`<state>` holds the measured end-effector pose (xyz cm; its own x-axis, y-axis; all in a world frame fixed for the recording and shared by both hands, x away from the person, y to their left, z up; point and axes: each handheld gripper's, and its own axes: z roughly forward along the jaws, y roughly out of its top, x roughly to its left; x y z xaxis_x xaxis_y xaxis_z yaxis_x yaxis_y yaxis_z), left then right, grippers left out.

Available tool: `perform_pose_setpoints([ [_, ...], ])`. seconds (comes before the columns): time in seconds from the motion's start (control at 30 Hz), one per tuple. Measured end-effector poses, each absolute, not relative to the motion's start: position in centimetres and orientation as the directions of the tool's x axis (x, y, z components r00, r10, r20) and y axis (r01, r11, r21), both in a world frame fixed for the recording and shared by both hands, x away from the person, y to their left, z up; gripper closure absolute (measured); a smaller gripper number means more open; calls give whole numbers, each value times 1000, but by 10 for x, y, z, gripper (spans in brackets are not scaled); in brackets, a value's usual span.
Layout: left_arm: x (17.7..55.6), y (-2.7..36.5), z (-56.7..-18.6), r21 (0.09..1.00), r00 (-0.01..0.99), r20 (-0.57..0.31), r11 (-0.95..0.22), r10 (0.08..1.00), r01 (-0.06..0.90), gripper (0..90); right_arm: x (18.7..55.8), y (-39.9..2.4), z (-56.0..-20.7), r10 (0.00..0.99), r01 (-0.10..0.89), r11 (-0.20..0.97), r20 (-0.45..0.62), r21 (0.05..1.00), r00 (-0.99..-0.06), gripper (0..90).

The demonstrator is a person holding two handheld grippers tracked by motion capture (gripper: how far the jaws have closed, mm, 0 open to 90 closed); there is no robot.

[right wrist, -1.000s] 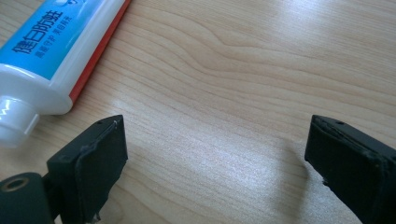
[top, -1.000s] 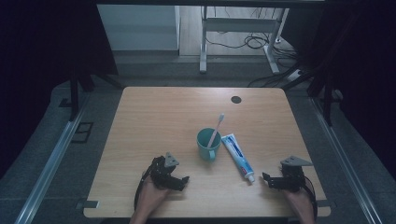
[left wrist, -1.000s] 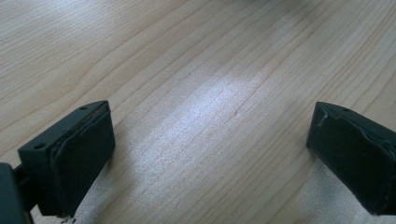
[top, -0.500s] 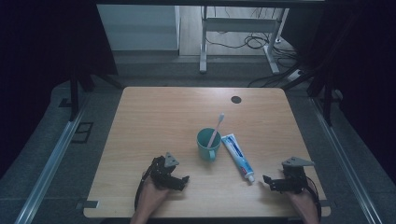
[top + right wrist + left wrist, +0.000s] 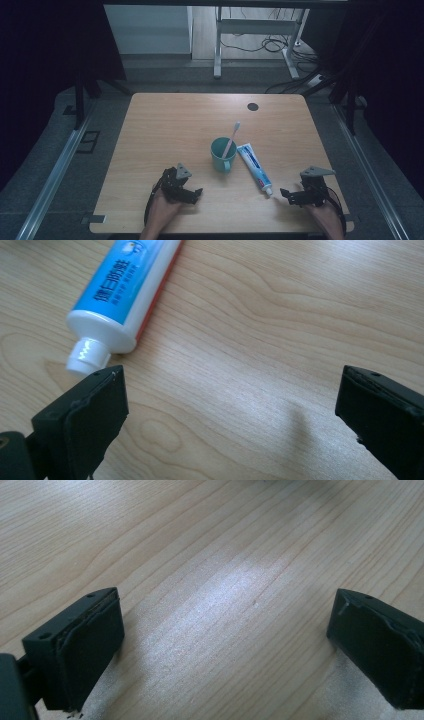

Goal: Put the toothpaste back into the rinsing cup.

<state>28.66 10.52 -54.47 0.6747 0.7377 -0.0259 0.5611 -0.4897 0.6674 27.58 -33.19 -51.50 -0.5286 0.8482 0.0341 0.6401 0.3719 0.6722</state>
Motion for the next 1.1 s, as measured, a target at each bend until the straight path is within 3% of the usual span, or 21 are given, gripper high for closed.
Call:
perform_pose_setpoints([
  [1.1, 287, 105, -545, 667, 675, -26, -490, 737, 561, 19, 294, -299, -491, 807, 684, 461, 55, 565, -588, 2],
])
